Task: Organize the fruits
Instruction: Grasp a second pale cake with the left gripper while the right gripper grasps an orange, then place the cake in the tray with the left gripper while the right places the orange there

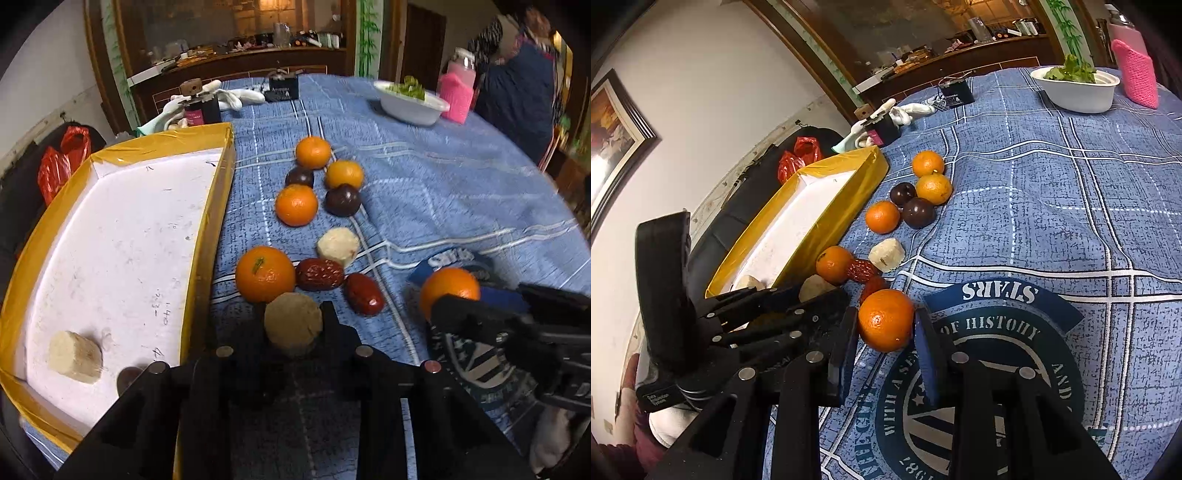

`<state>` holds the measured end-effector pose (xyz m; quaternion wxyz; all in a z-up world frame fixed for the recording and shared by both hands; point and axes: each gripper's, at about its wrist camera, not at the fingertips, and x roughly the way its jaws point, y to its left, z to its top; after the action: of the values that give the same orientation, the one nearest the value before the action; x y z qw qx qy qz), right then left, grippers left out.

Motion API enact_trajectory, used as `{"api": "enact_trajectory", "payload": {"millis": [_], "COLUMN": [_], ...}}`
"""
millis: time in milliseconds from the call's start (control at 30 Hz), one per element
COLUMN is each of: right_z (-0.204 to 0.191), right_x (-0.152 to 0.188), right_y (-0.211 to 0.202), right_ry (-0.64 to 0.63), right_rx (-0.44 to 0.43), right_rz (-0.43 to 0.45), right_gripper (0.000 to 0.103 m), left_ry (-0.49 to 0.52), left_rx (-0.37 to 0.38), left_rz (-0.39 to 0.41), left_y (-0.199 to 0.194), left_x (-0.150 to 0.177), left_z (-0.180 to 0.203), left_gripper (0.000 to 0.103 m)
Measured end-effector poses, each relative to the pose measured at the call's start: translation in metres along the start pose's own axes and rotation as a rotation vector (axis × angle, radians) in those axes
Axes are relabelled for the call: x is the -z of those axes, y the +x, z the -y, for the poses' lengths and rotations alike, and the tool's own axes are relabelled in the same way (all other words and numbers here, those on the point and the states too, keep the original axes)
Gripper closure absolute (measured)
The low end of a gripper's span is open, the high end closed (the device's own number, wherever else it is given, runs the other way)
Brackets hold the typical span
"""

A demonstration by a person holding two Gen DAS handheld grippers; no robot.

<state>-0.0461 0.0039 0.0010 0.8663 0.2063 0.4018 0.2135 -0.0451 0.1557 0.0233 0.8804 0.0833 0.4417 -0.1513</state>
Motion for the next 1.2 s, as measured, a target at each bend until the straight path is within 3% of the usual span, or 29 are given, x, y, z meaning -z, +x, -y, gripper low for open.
{"api": "enact_trajectory", "payload": {"millis": [267,500,700,933,1200], "right_z": [-0.003,-0.018,-0.065,-0.127,-0.173], "right_x": [0.001,0.001,-0.004,-0.017,-0.019], "right_y": [-0.003,0.001,0.006,0.04,0.095], "right_ry": [-0.013,-0.068,-0.147,-0.249,-0.352], "right_rx": [0.042,0.148,0.11,0.03,0.049], "right_rz": [0.014,-0.002,-0.022,-0.093,-0.169], "right_gripper": [0.07,0.07,0.07,0.07,0.07], "left_ry": [-0.146,-0.302,-0.417,-0.498,-0.554], "left_rx": [0.088,0.049,-0.003,-0.049,-0.055], "left_rz": [0.089,0.179,0.188,0.17,0.178], "left_y": [-0.033,-0.076,-0.079,-0.073,-0.068], "left_x": [0.0,0.011,0.029,0.042,0.046], "left_z": [-0.027,-0.097,-0.147,-0.186,-0.214], "left_gripper": [0.076,0.076,0.076,0.076,0.074]}}
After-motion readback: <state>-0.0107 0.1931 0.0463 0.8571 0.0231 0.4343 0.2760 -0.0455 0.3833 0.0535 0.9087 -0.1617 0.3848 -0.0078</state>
